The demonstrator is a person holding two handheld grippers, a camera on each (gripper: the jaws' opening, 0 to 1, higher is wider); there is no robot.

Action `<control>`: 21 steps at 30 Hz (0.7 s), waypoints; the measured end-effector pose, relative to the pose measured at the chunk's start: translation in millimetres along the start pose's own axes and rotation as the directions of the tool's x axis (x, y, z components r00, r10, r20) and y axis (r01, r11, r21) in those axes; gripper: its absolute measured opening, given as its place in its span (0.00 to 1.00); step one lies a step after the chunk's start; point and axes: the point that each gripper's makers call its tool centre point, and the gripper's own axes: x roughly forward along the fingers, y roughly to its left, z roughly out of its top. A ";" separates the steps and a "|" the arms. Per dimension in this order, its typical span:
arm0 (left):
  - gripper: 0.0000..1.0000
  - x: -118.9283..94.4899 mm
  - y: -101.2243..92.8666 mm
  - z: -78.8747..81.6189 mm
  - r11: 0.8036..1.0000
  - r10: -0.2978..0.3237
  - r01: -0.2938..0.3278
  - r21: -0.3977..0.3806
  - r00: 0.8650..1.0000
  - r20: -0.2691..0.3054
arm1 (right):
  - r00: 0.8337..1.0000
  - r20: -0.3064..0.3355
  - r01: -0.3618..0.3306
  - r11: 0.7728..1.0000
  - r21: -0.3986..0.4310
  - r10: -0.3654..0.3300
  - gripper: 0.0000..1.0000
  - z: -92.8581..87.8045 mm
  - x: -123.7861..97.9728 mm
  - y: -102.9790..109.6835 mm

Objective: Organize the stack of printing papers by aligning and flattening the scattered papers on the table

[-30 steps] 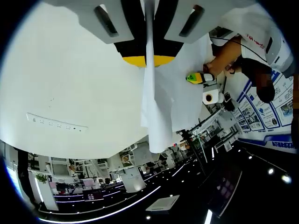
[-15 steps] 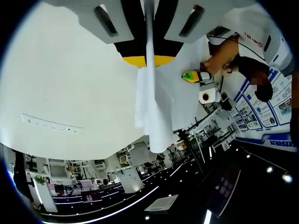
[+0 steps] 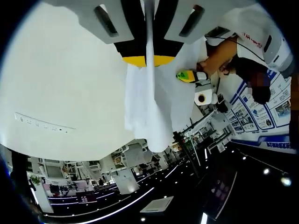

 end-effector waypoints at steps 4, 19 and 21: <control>0.07 -0.1 0.6 0.4 1.000 0.002 -0.002 0.000 1.000 0.001 | 1.000 0.001 0.001 1.000 -0.002 -0.001 0.00 -0.3 -0.5 0.7; 0.11 -0.7 2.2 3.2 1.000 -0.001 0.001 -0.017 1.000 0.011 | 1.000 0.005 0.011 1.000 0.007 -0.011 0.00 -0.7 -1.9 -2.0; 0.12 -1.2 2.8 4.1 1.000 0.000 0.001 -0.023 1.000 0.014 | 1.000 0.006 0.007 1.000 0.004 -0.007 0.00 -0.6 -1.1 -0.1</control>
